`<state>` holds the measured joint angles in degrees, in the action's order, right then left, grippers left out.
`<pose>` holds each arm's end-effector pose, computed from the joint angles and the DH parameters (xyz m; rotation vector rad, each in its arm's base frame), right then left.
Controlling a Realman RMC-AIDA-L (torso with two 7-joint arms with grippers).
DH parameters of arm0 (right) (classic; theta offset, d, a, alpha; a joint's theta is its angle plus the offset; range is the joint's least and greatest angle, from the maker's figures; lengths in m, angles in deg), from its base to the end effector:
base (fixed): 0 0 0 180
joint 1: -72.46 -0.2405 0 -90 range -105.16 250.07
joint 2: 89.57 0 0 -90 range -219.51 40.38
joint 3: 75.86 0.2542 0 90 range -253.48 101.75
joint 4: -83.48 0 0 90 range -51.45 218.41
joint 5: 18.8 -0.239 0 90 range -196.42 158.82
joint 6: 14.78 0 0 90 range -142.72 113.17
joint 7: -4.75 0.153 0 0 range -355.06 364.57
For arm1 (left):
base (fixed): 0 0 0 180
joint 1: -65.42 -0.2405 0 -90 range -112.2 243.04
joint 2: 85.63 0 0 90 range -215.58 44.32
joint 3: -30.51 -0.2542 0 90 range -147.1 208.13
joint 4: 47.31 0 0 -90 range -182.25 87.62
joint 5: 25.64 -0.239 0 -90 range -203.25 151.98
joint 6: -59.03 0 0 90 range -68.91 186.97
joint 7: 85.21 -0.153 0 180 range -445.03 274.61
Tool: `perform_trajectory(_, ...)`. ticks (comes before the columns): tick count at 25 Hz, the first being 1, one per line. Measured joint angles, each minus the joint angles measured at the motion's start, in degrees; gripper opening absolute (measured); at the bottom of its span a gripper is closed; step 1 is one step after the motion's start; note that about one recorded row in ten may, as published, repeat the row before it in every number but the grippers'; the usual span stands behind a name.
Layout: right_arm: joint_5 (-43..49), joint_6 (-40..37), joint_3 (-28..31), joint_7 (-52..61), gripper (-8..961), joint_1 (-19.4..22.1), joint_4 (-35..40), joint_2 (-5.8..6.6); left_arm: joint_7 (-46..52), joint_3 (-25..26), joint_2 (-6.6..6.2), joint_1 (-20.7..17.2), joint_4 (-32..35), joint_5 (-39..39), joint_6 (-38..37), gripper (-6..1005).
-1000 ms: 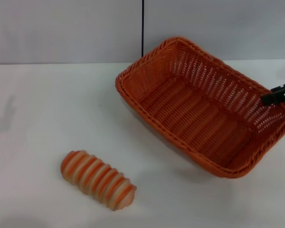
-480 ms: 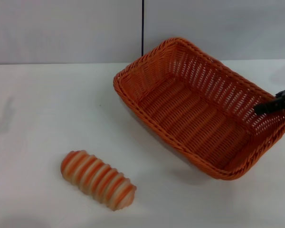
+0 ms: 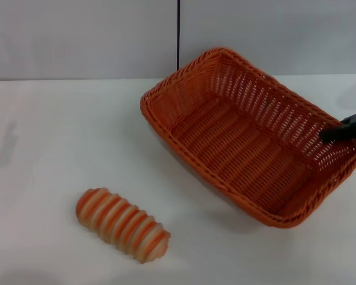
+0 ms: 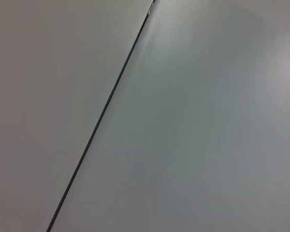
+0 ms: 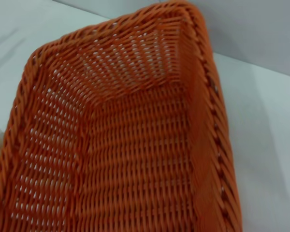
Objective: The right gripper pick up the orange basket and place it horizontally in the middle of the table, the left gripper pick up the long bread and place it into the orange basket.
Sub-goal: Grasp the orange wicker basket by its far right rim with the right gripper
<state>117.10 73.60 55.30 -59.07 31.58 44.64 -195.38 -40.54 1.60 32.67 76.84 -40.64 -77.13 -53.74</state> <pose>0.2866 0.4075 0.0662 -2.6828 1.1624 -0.0707 -0.3544 0.2235 0.0765 -1.3442 -0.3514 -1.4101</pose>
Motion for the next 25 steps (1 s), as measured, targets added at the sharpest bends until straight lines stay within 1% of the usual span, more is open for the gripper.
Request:
perform_trajectory(7, -1.31, -0.91, 0.37, -1.58, 175, 0.60, -0.19, -0.01, 0.11, 0.09, 0.00, 0.09, 0.00, 0.23, 0.01, 596)
perform_trajectory(8, -1.31, -0.91, 0.37, -1.58, 175, 0.60, -0.19, -0.01, 0.11, 0.08, 0.00, 0.10, 0.00, 0.27, 0.00, 596)
perform_trajectory(12, -7.76, -0.15, 1.37, -4.49, 176, 2.58, -1.99, 0.02, 0.11, 0.22, 0.00, 0.07, 0.00, 0.35, 0.00, 596)
perform_trajectory(16, -14.44, 2.52, 1.83, -6.95, 176, 4.82, -4.34, 0.47, 0.17, 0.26, 0.00, -0.08, 0.00, 0.41, 0.00, 596)
perform_trajectory(19, -17.63, 3.65, 2.02, -7.70, 175, 5.96, -5.47, 0.68, 0.17, 0.26, 0.00, -0.13, 0.00, 0.43, -0.01, 595)
perform_trajectory(25, -22.14, 5.17, 3.80, -9.75, 176, 7.30, -6.25, 0.51, 0.22, 0.26, -0.07, -0.17, 0.00, 0.43, -0.09, 595)
